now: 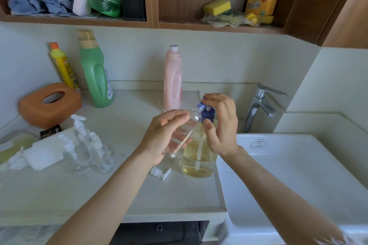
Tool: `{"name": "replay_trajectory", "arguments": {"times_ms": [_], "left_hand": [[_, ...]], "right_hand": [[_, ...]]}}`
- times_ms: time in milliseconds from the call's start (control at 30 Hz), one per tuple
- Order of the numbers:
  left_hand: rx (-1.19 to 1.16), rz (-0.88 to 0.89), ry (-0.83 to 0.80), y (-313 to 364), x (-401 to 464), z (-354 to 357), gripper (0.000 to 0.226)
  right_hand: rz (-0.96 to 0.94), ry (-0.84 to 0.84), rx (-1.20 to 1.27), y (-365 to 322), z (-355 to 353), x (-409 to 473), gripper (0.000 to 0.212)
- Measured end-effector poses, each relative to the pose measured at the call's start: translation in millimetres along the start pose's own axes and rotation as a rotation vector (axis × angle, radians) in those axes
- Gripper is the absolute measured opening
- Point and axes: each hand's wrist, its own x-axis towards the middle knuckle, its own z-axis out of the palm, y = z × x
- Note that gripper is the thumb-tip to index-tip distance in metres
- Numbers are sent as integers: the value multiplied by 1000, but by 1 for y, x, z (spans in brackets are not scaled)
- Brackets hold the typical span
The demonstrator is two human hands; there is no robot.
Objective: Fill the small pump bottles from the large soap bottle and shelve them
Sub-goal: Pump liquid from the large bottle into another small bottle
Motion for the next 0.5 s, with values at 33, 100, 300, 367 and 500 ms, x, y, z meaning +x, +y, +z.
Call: {"name": "replay_trajectory", "arguments": {"times_ms": [33, 100, 300, 367, 500], "left_hand": [[5, -17, 11, -4, 1, 1, 18], [-28, -29, 9, -8, 1, 1, 12], [-36, -50, 12, -11, 2, -1, 13], [-37, -50, 13, -10, 1, -1, 13], [-49, -13, 5, -4, 0, 0, 17]], "right_hand": [[28, 21, -11, 0, 2, -3, 38], [46, 56, -33, 0, 5, -7, 42], [109, 82, -26, -2, 6, -5, 29], [116, 70, -18, -6, 4, -5, 30], [127, 17, 24, -11, -8, 10, 31]]}}
